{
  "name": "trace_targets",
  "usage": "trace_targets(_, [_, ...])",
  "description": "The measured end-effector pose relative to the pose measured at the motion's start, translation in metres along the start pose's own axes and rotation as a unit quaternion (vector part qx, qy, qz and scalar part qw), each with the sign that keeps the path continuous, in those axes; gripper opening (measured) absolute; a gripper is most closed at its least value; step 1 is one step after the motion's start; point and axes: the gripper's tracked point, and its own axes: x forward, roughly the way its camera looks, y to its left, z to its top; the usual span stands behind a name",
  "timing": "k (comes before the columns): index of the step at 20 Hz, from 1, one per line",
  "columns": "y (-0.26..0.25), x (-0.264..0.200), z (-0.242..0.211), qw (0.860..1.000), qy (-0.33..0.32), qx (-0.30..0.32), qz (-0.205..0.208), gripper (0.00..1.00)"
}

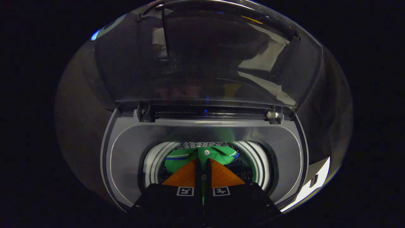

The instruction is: Put the clothes into the washing machine and then close the washing machine lid.

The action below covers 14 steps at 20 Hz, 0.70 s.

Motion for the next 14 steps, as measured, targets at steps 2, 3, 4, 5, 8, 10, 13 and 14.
trace_targets(2, [0.0,0.004,-0.01,1.0,0.02,-0.012,0.001,0.07])
trace_targets(3, [-0.003,0.004,-0.012,1.0,0.027,-0.016,-0.005,0.1])
trace_targets(4, [-0.006,0.003,-0.014,0.999,0.028,-0.016,-0.012,0.33])
trace_targets(5, [-0.007,0.007,-0.016,0.999,0.034,-0.01,-0.01,0.56])
trace_targets(8, [-0.012,-0.003,-0.008,1.0,0.024,-0.001,-0.008,1.0])
trace_targets(10, [-0.015,-0.009,-0.002,1.0,0.014,0.004,-0.009,1.0])
trace_targets(13, [-0.016,-0.026,0.011,1.0,0.002,0.004,-0.003,1.0])
trace_targets(14, [-0.015,-0.032,0.018,1.0,-0.006,0.004,-0.001,1.0])
